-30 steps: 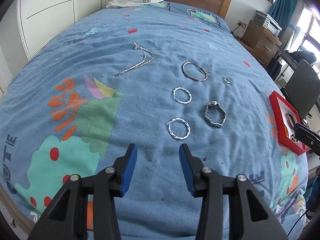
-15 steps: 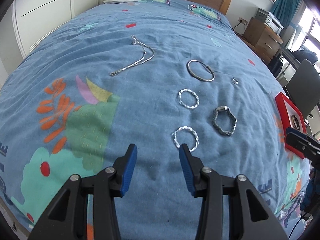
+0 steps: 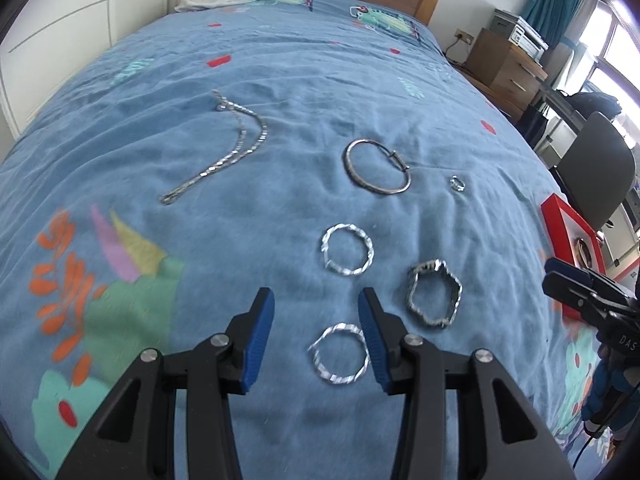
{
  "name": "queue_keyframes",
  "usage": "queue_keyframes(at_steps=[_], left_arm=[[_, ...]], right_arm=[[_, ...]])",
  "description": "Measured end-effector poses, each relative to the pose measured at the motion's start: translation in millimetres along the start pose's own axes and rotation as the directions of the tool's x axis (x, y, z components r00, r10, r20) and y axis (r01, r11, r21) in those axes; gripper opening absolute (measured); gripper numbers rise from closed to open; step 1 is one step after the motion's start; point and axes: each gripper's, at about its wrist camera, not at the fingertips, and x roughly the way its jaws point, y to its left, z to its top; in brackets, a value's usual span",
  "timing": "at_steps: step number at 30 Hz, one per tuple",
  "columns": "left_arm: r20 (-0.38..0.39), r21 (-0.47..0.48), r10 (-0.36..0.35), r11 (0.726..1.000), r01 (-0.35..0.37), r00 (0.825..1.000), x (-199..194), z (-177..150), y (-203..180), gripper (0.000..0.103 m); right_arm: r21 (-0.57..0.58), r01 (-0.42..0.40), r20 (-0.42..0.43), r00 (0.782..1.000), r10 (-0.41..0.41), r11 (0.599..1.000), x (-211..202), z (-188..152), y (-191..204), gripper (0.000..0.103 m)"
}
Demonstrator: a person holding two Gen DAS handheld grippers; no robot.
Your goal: Organize jewelry
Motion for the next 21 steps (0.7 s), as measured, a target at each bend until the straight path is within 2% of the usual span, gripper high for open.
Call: queue_keyframes(at_steps=[10, 14, 21], left_arm=[[-0.028, 0.008, 0.014, 1.000, -0.014, 1.000, 41, 24, -4, 0.040], [-0.043, 0.028, 0.024, 0.999, -0.023, 0.999, 52, 27, -6, 0.030], [-0.045, 0.057, 0.021, 0.998, -0.019, 0.999, 65, 27, -9, 0.020]], right_arm=[[-0.006, -0.008, 0.025, 1.000, 0.008, 1.000, 30, 32, -14, 0.052], [-0.013, -0.009, 0.028, 1.000, 0.009, 1.000, 44, 44, -18, 0.052], [-0.009, -0.002, 0.029, 1.000, 0.002, 1.000, 71, 63, -26, 0.052]])
